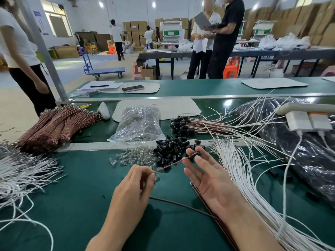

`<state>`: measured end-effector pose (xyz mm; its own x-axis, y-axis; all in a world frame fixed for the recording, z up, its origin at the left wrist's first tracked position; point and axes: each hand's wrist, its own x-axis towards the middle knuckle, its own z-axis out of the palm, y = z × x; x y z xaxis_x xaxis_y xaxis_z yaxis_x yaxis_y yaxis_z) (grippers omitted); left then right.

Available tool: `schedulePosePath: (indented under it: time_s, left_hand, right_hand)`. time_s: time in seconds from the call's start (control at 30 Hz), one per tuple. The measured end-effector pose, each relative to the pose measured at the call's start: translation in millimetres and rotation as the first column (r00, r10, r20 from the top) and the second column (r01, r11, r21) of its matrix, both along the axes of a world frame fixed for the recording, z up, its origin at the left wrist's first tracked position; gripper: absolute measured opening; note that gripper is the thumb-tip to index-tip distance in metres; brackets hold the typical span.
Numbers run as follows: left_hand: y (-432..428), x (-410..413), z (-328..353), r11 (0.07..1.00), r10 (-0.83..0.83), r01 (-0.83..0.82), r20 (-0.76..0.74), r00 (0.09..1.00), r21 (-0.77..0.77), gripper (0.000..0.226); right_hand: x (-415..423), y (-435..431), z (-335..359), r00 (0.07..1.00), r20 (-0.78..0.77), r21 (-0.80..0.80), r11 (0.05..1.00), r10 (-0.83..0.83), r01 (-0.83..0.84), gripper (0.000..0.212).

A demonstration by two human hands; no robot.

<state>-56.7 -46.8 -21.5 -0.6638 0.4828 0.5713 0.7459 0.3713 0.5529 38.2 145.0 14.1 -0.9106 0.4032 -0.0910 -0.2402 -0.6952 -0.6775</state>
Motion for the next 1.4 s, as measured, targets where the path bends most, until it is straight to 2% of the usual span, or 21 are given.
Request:
schedulePosePath:
  time_s: [0.47, 0.7, 0.97, 1.13, 1.3, 1.4]
  left_hand:
    - [-2, -1, -2, 0.999, -0.019, 0.021, 0.042, 0.999, -0.045, 0.01]
    - [-2, 1, -1, 0.996, -0.036, 0.038, 0.031, 0.999, -0.081, 0.016]
    - [-2, 1, 0, 0.999, -0.016, 0.014, 0.069, 0.998, 0.033, 0.013]
    - [-2, 1, 0, 0.999, -0.032, 0.028, 0.075, 0.997, 0.045, 0.012]
    - [-1, 4, 2, 0.999, -0.047, 0.047, 0.07, 0.996, 0.004, 0.013]
    - [0, 8, 5, 0.999, -0.043, 0.044, 0.045, 0.998, -0.003, 0.01]
  right_hand:
    - [-2, -4, -3, 0.999, -0.004, 0.046, 0.998, 0.038, -0.038, 0.036]
    - [-2, -2, 0, 1.0, 0.014, 0.101, 0.995, 0.003, -0.005, 0.026]
    - [1, -3, 1, 0.998, -0.015, -0.045, 0.997, 0.069, -0.069, 0.025]
    - [1, -4, 0, 0.999, 0.002, -0.114, 0.992, 0.053, -0.052, 0.03]
    - [2, -7, 3, 0.999, 0.003, -0.137, 0.99, 0.042, -0.041, 0.034]
    - [2, -12, 6, 0.998, 0.012, -0.087, 0.995, 0.055, -0.054, 0.033]
